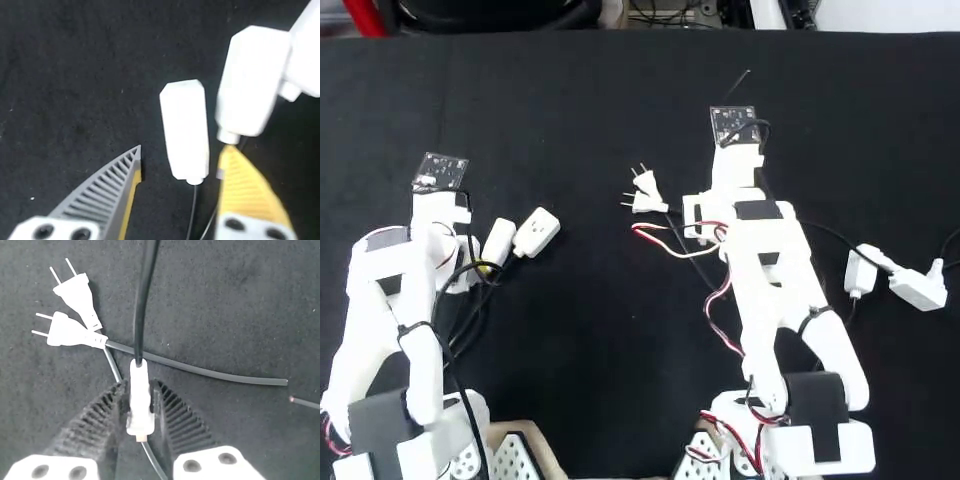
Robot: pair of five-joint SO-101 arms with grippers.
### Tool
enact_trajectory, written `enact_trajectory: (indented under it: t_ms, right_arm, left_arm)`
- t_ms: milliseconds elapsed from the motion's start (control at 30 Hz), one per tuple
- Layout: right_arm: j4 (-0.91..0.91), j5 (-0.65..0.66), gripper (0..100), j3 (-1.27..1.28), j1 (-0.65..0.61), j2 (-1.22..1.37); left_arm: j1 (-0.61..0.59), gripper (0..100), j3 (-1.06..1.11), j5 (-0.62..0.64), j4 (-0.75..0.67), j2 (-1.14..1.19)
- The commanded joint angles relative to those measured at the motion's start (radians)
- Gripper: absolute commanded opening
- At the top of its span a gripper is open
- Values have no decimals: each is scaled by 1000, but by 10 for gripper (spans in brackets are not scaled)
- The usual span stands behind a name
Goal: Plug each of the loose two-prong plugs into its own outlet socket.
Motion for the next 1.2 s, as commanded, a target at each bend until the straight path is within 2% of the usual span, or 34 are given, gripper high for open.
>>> enact_trajectory:
  t_ms: [0,133,567,667,933,1167]
  right_arm:
    - [-2,-2,11,-54,9,-4]
    - [-2,-2,11,-54,9,-4]
    - [-2,-2,11,-54,11,-4]
    - [-2,-2,11,-54,11,-4]
    - [-2,-2,11,-56,21,-4]
    - [-2,-2,11,-59,21,-2]
  left_arm:
    - [15,148,4,0,-26,-5]
    - [12,104,5,-6,-25,-5]
    - [19,92,5,-8,21,-5]
    - [19,24,5,-8,21,-5]
    - [77,44,22,-8,21,-5]
    - [41,48,4,-9,21,-6]
